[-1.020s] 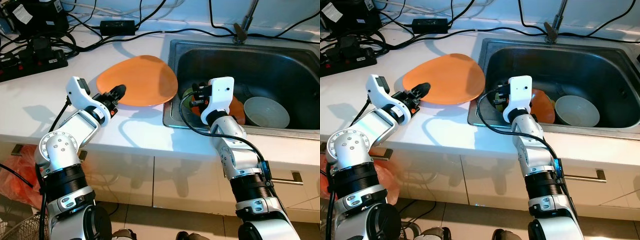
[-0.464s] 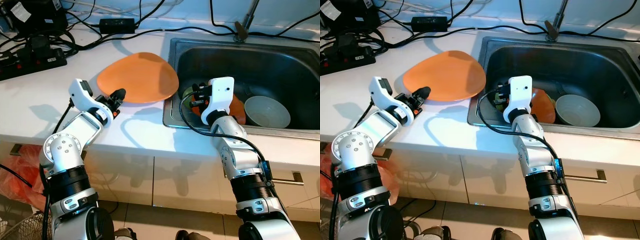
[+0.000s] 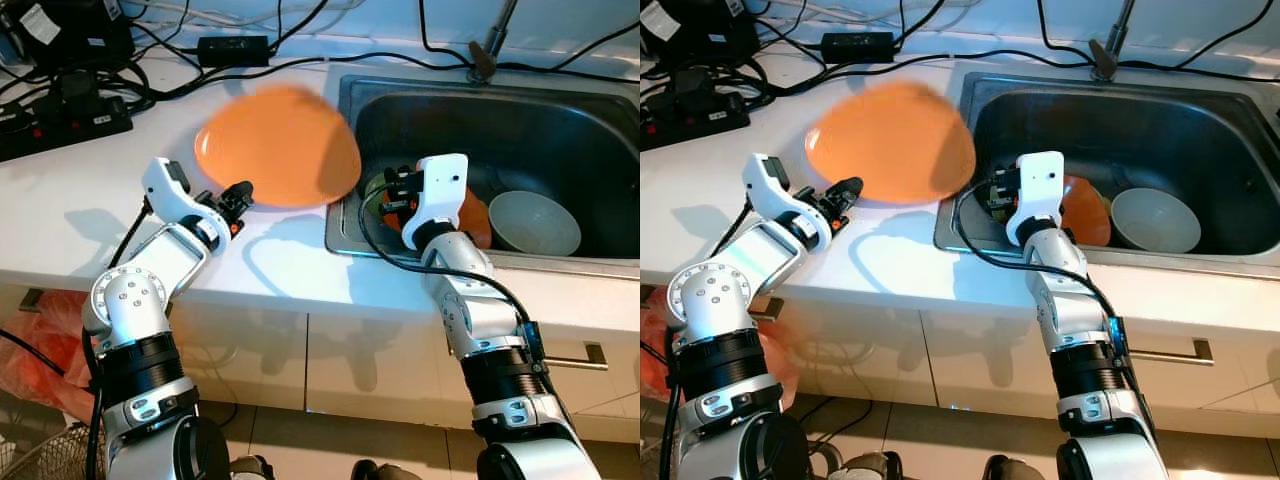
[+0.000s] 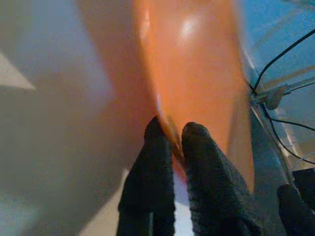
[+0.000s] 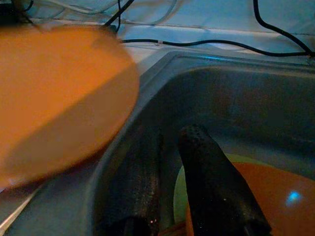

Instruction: Kitchen organization

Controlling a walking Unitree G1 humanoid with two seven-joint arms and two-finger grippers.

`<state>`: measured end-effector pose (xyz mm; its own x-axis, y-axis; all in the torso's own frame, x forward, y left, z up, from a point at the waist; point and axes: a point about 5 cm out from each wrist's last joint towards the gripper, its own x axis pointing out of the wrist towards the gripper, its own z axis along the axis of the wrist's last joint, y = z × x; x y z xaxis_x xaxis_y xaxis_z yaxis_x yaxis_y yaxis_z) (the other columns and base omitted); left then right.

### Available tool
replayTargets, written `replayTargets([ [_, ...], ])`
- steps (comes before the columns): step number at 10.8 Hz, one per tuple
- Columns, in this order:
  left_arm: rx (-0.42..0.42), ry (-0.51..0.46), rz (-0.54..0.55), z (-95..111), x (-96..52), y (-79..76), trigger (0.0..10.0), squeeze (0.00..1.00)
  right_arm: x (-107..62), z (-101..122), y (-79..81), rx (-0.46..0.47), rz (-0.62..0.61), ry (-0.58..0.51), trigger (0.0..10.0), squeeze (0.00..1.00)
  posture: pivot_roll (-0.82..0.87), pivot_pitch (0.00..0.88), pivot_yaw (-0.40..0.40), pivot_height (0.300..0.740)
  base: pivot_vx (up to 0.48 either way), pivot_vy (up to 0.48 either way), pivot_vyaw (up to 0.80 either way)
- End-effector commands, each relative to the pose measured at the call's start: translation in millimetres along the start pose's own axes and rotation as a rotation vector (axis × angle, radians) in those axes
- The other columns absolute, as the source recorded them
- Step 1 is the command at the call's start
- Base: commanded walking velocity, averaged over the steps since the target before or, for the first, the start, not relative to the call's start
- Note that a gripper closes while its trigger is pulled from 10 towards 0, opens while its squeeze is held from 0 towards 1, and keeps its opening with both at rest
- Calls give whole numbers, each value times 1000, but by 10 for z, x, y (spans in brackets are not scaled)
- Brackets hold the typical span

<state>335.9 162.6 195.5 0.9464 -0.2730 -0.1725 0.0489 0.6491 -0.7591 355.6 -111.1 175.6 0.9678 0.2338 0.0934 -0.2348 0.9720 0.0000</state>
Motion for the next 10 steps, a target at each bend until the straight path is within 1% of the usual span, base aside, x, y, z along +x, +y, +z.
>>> replayTargets([
  [1,-14,94,78,-204,25,162,0,0,-16,-8,2,-3,-1,2,10000,0,77,130,-7,740,0,0,0],
  [2,-11,85,74,-195,27,155,0,0,-14,-8,0,-2,-1,3,10000,0,78,128,-8,740,0,0,0],
  [3,-2,42,40,-141,29,105,0,0,-10,-9,-4,-1,-1,3,10000,0,79,124,-8,740,0,0,0],
  [4,-3,-56,-37,-20,25,-14,4000,0,-3,-5,-12,-1,-3,2,10000,0,78,119,-10,740,0,0,0],
  [5,-33,-160,-78,59,36,-75,10000,0,1,-1,-18,-3,-5,1,10000,0,75,120,-10,740,0,0,0],
  [6,-44,-220,-111,139,20,-117,10000,0,-2,1,-36,-5,-10,0,10000,0,73,120,-13,740,0,0,0],
  [7,-46,-238,-137,196,-4,-169,10000,0,-4,3,-51,-6,-14,0,10000,0,73,121,-15,740,0,0,0],
  [8,-38,-246,-151,204,-4,-189,10000,0,-5,4,-57,-7,-15,0,10000,0,74,121,-18,740,0,0,0],
  [9,-33,-267,-186,188,-2,-264,1804,0,-1,19,-75,-9,-21,-4,10000,0,72,122,-23,740,0,0,0],
  [10,-48,-284,-222,168,-11,-329,0,0,1,27,-84,-10,-22,-6,10000,0,70,122,-26,740,0,0,0],
])
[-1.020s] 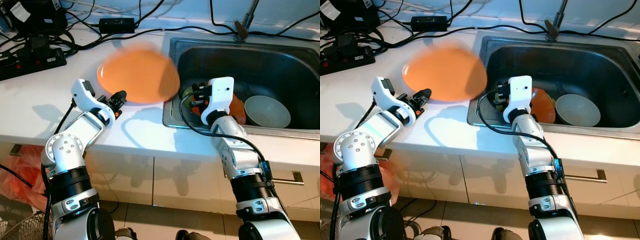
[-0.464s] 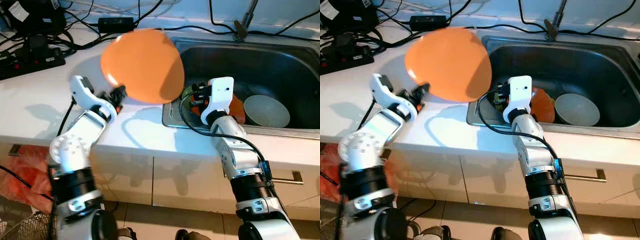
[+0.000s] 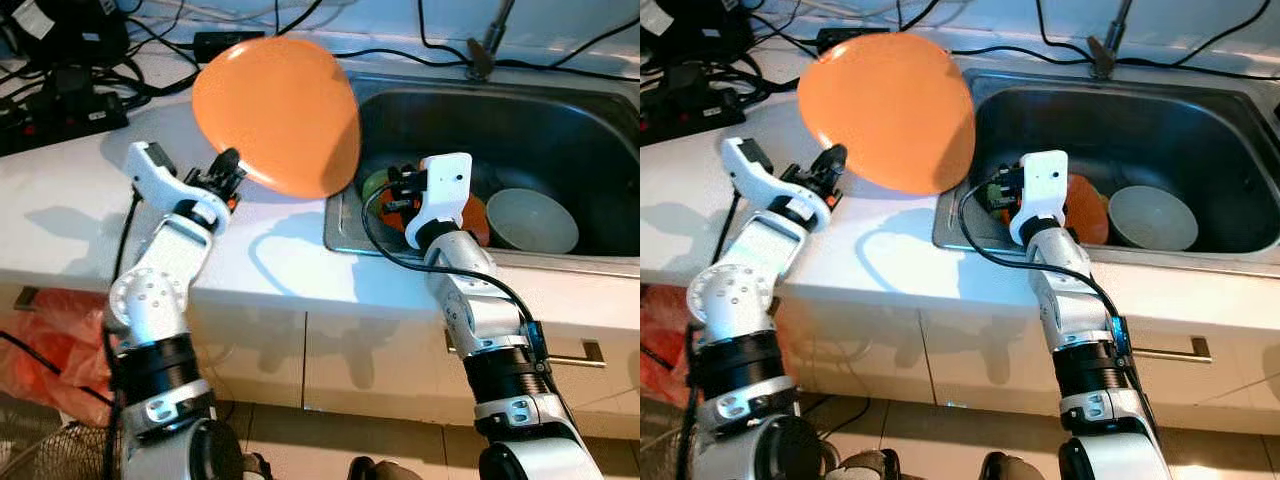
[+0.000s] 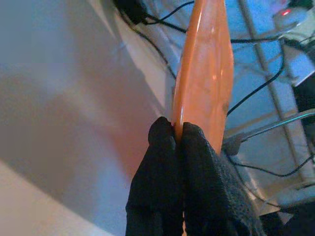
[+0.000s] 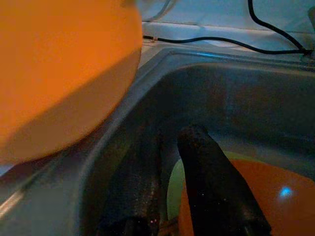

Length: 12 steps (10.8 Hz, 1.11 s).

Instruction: Kitchen organization

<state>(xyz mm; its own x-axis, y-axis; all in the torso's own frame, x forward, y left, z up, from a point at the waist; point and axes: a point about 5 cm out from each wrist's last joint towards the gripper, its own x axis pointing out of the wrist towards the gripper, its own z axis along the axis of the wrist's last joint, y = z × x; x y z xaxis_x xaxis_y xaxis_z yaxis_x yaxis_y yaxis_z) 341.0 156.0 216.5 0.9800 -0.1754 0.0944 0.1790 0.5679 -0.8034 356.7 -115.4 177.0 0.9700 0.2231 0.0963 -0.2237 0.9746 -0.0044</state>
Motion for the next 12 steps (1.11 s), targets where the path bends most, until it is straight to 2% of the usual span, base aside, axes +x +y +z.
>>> replayTargets([
  [1,4,-44,-88,62,-5,-161,0,0,2,19,-48,2,-14,-5,10000,0,70,122,-26,740,0,0,0],
  [4,-6,-57,-142,58,12,-230,0,0,6,52,-74,3,-21,-15,10000,0,64,122,-29,740,0,0,0],
  [5,6,-59,-164,60,12,-254,8196,0,13,79,-92,22,-26,-24,10000,702,62,121,-30,740,0,0,0],
  [6,36,-54,-158,59,20,-246,10000,0,22,103,-107,78,-32,-28,10000,1000,64,122,-31,740,0,0,0],
  [9,80,-49,-180,36,27,-283,10000,0,78,328,-208,362,-45,-87,10000,1000,59,120,-28,740,0,0,0],
  [10,83,-47,-186,31,31,-296,10000,0,82,348,-224,399,-42,-94,10000,1000,61,119,-28,740,0,0,0],
  [12,80,-54,-193,40,39,-314,10000,0,90,376,-260,564,-30,-101,10000,1000,58,112,-22,740,0,0,0],
])
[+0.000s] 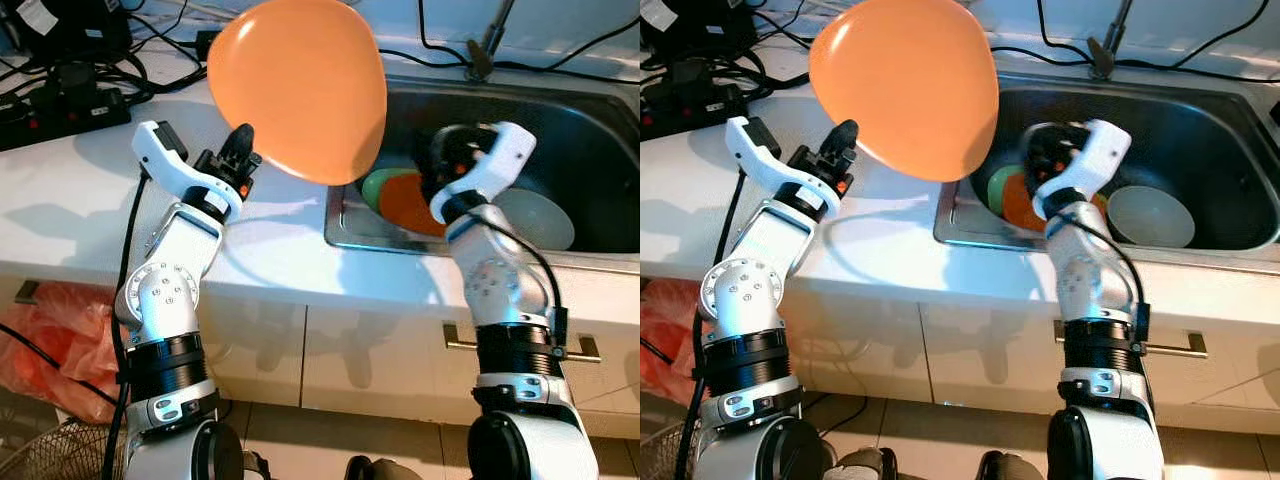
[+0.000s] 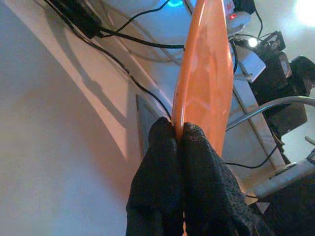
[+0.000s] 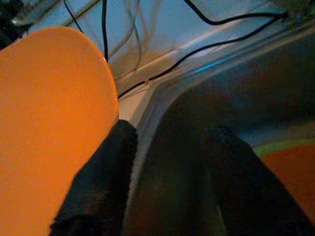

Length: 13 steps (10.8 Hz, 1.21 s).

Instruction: Kitchen organization

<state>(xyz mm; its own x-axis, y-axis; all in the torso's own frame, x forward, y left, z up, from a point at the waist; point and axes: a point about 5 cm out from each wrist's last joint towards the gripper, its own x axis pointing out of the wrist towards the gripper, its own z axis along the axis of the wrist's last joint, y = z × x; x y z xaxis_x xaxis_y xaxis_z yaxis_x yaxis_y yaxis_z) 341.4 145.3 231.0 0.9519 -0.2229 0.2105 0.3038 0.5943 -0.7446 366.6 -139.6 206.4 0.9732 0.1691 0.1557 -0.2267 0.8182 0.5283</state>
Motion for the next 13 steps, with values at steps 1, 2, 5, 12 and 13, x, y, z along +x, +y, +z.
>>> replayTargets([
  [1,11,-18,-79,42,28,-144,10000,0,22,65,72,12,31,-8,10000,725,58,105,-21,740,0,0,0],
  [2,12,-3,-106,36,30,-151,10000,0,21,48,79,17,38,0,10000,0,58,98,-17,740,0,0,0],
  [5,80,48,-206,48,-10,-143,10000,0,15,-1,77,82,49,25,10000,1000,63,92,-13,740,0,0,0],
  [12,134,67,-231,70,-31,-118,10000,0,5,28,22,81,21,16,10000,0,64,117,-14,740,0,0,0],
  [13,130,69,-242,74,-46,-111,10000,0,5,16,33,97,36,22,10000,0,66,117,-16,740,0,0,0],
])
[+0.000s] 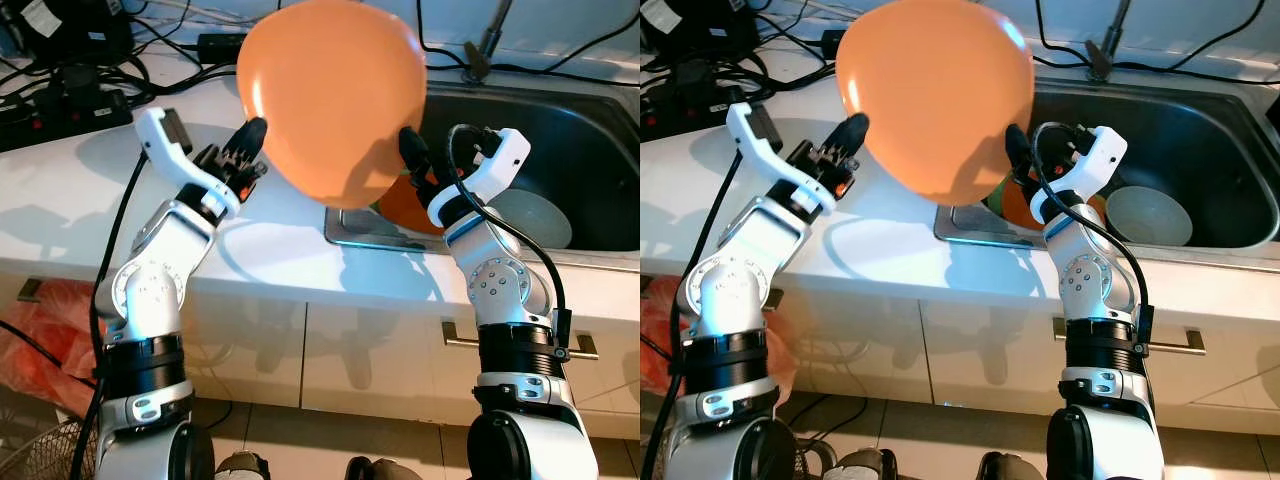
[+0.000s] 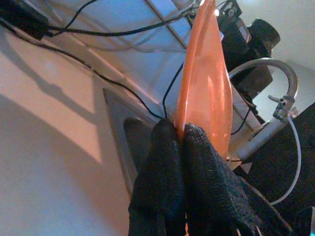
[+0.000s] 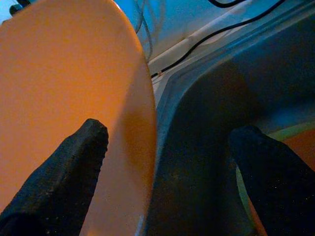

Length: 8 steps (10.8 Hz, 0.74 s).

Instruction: Kitchen organization

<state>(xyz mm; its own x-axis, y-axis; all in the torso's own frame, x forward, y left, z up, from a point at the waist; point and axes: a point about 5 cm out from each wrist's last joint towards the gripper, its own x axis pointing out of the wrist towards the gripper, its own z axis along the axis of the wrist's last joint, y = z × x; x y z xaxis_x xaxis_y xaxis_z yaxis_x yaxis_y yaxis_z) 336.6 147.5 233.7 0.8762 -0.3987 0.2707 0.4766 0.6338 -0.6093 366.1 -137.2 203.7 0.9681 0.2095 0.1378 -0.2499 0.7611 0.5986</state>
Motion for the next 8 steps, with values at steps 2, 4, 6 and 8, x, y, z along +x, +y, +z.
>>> replayTargets([
  [2,-11,-1,-116,18,-20,-85,10000,0,9,25,68,22,39,-5,10000,0,65,117,-17,740,0,0,0],
  [4,-12,13,-148,-18,-53,-83,10000,0,7,23,85,25,55,1,10000,0,64,120,-19,740,0,0,0],
  [6,-29,7,-146,-28,-70,-27,10000,0,3,19,89,44,64,0,10000,0,65,120,-20,740,0,0,0],
  [8,-34,10,-125,-42,-86,32,10000,0,-7,43,98,71,74,-15,4941,0,62,119,-19,740,0,0,0],
])
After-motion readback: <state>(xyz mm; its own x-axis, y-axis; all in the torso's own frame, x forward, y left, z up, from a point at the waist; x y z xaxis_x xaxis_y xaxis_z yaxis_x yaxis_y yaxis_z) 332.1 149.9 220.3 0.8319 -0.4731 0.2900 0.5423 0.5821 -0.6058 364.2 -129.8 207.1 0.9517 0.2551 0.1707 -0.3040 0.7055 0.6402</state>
